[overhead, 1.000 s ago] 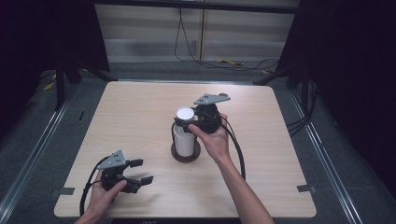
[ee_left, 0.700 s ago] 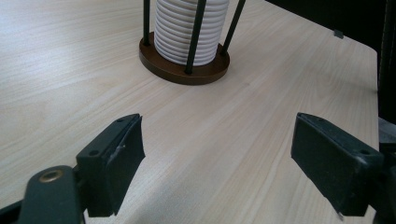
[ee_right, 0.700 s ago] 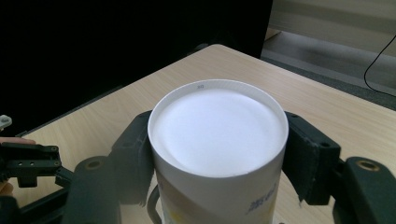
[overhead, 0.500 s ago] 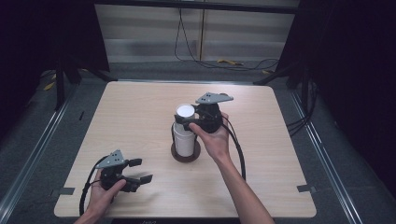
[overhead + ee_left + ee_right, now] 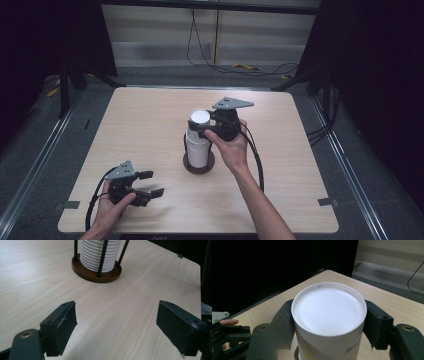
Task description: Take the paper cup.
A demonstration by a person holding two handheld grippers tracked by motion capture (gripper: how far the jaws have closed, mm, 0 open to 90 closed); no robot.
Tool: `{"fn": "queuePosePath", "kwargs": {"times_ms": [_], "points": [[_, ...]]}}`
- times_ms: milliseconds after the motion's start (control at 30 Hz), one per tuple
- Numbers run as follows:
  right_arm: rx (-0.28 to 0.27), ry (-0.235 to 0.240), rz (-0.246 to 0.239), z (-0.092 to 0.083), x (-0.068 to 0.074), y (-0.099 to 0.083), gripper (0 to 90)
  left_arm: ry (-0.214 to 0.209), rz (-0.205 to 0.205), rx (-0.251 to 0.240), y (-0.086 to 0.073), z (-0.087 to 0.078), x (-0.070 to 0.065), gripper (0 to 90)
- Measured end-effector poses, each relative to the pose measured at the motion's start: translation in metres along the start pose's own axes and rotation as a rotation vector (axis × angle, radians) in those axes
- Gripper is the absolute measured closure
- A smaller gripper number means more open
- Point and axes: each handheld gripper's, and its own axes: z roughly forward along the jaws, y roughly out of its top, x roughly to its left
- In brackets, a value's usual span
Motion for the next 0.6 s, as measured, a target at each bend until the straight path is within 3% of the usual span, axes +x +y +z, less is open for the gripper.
{"fn": "queuePosePath", "kwargs": {"times_ms": [600], "points": [[-0.072, 0.006, -0.011, -0.015, 0.003, 0.023, 34.7, 0.004, -0.004, 0.01, 0.0, 0.001, 0.0, 16.5]]}}
